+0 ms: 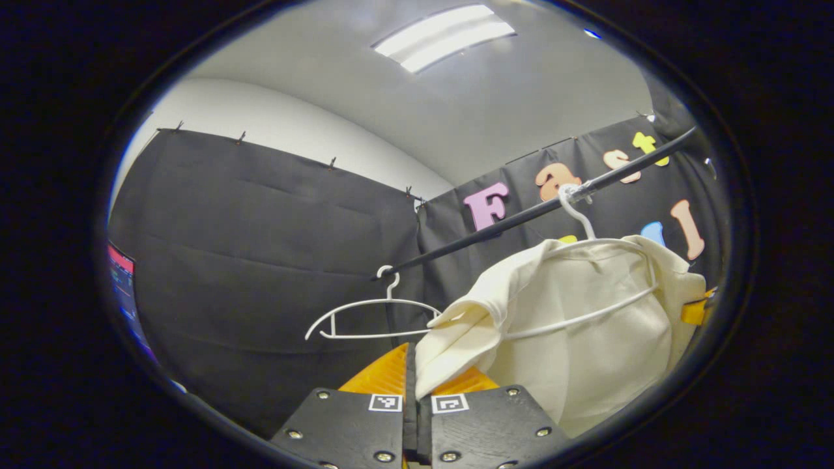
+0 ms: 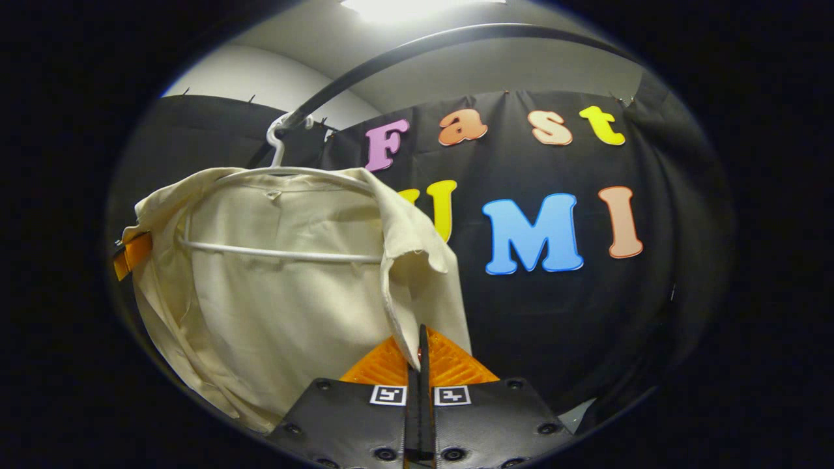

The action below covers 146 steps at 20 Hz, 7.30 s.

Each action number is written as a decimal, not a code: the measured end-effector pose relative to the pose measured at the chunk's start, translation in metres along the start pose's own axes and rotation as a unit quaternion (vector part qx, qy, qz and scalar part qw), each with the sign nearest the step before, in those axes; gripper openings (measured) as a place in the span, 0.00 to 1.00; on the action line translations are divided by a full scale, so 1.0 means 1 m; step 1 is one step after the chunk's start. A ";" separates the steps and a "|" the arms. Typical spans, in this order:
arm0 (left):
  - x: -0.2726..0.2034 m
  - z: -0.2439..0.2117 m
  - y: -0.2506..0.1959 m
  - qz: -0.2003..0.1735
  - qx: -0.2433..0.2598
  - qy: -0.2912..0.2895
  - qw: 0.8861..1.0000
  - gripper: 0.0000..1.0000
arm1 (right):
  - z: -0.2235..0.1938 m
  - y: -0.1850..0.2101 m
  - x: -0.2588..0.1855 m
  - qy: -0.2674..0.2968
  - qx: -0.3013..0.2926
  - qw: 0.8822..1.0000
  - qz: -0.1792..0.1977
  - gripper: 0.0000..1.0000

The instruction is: Grasp the clothes on the hanger with both hands and then place them into the laundry hamper below.

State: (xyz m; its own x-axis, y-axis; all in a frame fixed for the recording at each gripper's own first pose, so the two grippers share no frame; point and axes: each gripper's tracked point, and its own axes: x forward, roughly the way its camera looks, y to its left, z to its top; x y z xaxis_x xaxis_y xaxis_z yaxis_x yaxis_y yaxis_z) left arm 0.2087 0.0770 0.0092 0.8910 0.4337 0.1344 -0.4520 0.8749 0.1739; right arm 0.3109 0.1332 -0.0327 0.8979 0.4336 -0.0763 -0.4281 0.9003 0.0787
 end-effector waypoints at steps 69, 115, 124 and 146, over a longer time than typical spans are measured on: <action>0.043 -0.055 0.048 -0.027 0.011 0.021 0.999 0.01 | -0.056 -0.032 0.082 0.016 -0.078 0.990 -0.114 0.05; -0.111 -0.168 -0.011 -0.226 -0.084 0.120 0.963 0.01 | -0.150 0.200 -0.124 0.100 -0.025 0.994 0.027 0.08; -0.147 -0.261 -0.030 -0.235 -0.069 0.189 0.951 0.02 | -0.245 0.209 -0.143 0.176 -0.007 0.984 0.036 0.08; -0.218 -0.479 -0.029 -0.253 0.016 0.401 0.881 0.02 | -0.428 0.183 -0.157 0.381 -0.004 0.925 0.001 0.11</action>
State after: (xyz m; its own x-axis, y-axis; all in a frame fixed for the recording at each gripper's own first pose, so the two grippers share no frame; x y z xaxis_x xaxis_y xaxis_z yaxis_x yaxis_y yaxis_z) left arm 0.0480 0.0603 -0.4929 0.7164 0.0155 -0.6975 0.0211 0.9988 0.0439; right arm 0.0473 0.2457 -0.4320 0.5657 0.3335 -0.7541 -0.4335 0.8982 0.0720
